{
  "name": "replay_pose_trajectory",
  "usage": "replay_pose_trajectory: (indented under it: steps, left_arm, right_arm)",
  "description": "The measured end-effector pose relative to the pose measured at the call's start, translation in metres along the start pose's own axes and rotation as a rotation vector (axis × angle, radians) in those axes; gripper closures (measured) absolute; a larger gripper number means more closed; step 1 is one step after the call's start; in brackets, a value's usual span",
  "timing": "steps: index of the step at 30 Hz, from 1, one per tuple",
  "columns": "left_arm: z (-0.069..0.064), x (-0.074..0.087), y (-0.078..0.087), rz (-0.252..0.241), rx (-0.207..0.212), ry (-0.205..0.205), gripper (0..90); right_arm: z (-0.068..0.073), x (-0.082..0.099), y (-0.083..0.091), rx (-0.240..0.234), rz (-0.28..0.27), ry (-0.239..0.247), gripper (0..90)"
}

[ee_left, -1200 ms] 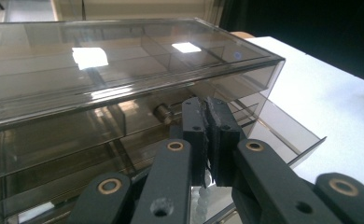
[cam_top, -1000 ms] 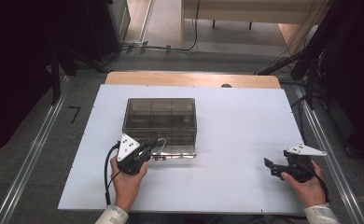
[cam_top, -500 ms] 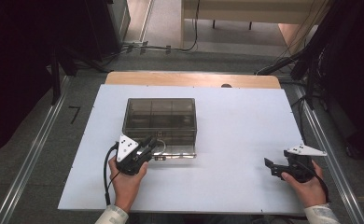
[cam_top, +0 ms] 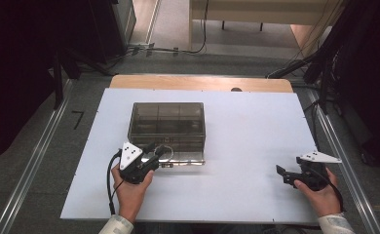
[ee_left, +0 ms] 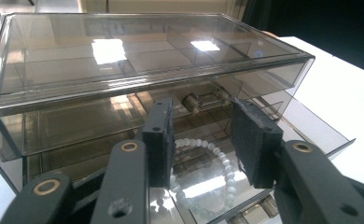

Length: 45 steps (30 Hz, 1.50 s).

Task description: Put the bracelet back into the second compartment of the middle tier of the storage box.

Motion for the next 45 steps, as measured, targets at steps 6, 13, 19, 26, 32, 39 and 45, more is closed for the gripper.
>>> replay_pose_trajectory:
  steps: [6,13,19,26,32,39,45]
  left_arm:
    - [0.004,0.001,0.002,0.003,-0.009,0.02,57.1]
    - [0.008,0.004,0.0,0.062,-0.046,0.038,71.6]
    - [0.014,0.006,-0.001,0.114,-0.09,0.068,84.6]
    - [0.016,0.01,-0.005,0.158,-0.107,0.077,87.9]
    - [0.01,0.011,-0.007,0.167,-0.085,0.044,87.8]
    - [0.013,0.009,-0.005,0.152,-0.103,0.05,85.6]
    - [0.015,0.007,0.0,0.142,-0.1,0.069,77.5]
  right_arm:
    - [0.0,0.0,0.0,-0.001,0.0,0.0,13.2]
    - [0.0,0.0,0.001,-0.002,-0.001,-0.001,13.2]
    - [0.0,0.0,0.001,-0.002,0.0,0.001,13.2]
    - [0.0,0.0,0.001,-0.002,0.0,0.0,13.3]
    - [0.0,0.0,0.001,-0.003,0.0,0.0,13.2]
    - [0.0,0.0,0.001,-0.003,0.0,0.0,13.3]
    - [0.0,0.0,0.002,-0.004,-0.003,-0.002,13.2]
Point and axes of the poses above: each handheld gripper's, and its own axes: y roughly backward along the jaws, x roughly out of its underside, z roughly to its left, the point moved 3 cm from there along -y, roughly forward along the jaws, and after that the axes turned 2 degrees about z, right-handed, at the moved point
